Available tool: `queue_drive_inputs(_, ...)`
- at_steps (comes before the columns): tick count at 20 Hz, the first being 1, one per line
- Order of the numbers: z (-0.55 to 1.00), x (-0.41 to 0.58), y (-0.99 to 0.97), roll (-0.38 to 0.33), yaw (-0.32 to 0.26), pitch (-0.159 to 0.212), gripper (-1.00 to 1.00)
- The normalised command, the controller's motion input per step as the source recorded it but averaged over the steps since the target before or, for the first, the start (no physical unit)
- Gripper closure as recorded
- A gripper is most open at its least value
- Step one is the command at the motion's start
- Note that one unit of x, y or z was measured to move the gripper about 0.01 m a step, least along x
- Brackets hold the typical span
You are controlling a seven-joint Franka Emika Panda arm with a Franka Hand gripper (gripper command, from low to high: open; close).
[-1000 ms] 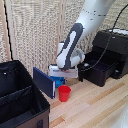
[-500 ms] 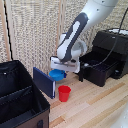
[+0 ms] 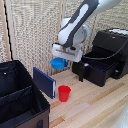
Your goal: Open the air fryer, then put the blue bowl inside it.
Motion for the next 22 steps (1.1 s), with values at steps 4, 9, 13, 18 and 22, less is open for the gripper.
queue_drive_inputs(4, 0.65, 0.229, 0.0, -0.069, -0.246, -0.025, 1.0)
queue_drive_inputs(9, 0.79, 0.234, -0.05, -0.047, -0.246, -0.002, 1.0)
queue_drive_inputs(13, 0.88, 0.239, -0.29, 0.011, -0.205, 0.004, 1.0)
queue_drive_inputs(18, 0.67, 0.068, -0.64, 0.082, -0.117, 0.039, 1.0)
queue_drive_inputs(22, 0.35, 0.016, -0.89, 0.08, -0.045, 0.012, 1.0)
